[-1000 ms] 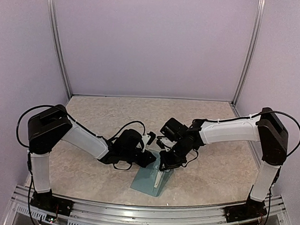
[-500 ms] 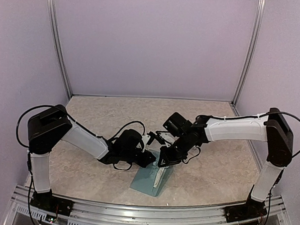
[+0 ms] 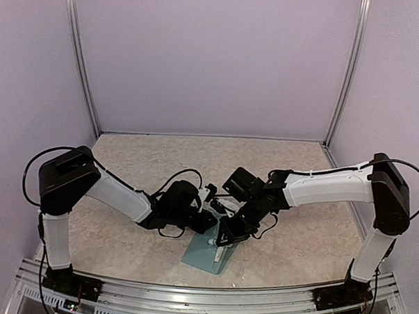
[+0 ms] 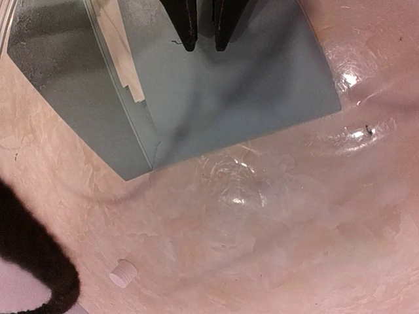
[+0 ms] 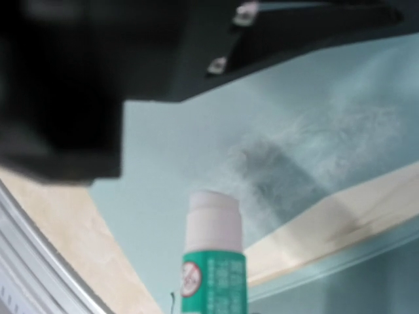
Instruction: Place the letter into the envelope and seal it
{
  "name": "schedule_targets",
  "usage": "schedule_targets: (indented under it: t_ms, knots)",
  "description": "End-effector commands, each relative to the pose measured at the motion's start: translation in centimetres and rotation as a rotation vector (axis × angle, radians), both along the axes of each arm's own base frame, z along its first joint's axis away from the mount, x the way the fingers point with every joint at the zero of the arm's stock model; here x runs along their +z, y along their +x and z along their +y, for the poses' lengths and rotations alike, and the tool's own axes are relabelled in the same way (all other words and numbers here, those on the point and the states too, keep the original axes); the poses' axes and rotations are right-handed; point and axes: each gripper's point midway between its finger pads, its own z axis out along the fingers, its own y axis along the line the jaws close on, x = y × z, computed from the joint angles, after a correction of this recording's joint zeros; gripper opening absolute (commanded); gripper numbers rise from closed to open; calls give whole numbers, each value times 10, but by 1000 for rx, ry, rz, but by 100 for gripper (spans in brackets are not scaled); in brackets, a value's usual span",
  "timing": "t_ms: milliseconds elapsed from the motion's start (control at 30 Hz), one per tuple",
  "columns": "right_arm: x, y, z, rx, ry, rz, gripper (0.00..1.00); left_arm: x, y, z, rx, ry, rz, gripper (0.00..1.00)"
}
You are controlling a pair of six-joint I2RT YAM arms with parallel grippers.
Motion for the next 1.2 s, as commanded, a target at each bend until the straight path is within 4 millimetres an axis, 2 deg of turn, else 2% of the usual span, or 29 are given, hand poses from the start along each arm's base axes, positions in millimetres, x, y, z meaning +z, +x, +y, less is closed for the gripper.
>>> schedule_targets:
  t_ms: [0,367,567,867,1033,1133,1167]
  knots:
    - [-16,-3,-1,4,-32,23,4,-23,-11,17,11,85,50,9]
    - [-39,11,-25,-64,-176,1,4,-23,-12,17,2,90,45,9]
    - [-37,29,-34,-115,-183,-35,4,-23,-14,15,-6,93,43,9]
    - [-46,50,-46,-153,-202,-72,4,-24,-17,13,-19,96,42,9]
    - [-31,62,-39,-167,-137,-106,3,-21,-15,13,-6,94,36,9]
    - [-10,71,-32,-188,-59,-150,3,-7,-6,15,32,74,17,9]
    - [-2,75,-31,-201,-32,-166,3,5,0,16,54,55,0,10]
